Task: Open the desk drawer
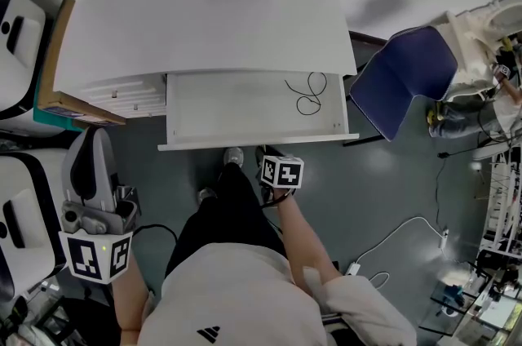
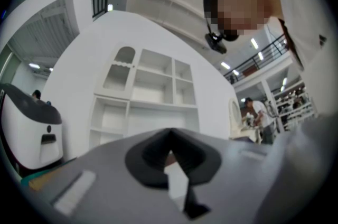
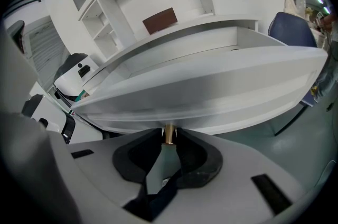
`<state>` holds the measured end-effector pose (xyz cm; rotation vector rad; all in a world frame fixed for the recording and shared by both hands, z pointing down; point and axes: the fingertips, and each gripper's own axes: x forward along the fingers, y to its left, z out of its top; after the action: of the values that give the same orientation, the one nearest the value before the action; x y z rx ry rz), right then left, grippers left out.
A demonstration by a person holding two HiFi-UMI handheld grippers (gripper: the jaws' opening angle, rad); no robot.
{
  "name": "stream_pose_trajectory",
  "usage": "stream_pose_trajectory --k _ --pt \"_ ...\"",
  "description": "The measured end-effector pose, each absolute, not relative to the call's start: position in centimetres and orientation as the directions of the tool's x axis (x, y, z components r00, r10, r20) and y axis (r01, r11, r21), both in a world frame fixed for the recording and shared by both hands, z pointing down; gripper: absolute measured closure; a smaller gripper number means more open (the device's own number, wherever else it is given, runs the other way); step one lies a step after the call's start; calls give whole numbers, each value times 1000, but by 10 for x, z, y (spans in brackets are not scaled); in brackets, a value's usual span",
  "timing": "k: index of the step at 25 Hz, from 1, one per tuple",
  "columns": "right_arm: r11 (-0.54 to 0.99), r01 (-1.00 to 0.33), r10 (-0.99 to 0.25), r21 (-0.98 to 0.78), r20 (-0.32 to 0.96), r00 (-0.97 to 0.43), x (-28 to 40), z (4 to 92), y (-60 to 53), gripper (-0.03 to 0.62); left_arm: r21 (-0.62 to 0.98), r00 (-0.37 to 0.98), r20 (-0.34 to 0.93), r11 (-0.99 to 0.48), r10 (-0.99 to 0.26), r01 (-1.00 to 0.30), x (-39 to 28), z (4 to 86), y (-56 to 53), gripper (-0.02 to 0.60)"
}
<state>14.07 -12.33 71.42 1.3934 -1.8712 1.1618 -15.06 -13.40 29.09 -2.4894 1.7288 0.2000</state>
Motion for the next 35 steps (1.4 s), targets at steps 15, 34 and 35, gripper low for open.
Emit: stream_pose_trajectory --k 15,34,35 --pt "60 -952 -527 -302 800 -287 143 713 -119 503 -25 366 -165 -367 -916 -930 -153 290 -109 577" --pt "61 -962 -742 -264 633 -221 149 618 -107 592 -15 463 -223 -472 -858 -882 -143 279 -96 577" --pt "70 -963 -756 -260 617 -221 149 610 -109 592 -16 467 -226 -477 -855 -879 -142 278 -97 577"
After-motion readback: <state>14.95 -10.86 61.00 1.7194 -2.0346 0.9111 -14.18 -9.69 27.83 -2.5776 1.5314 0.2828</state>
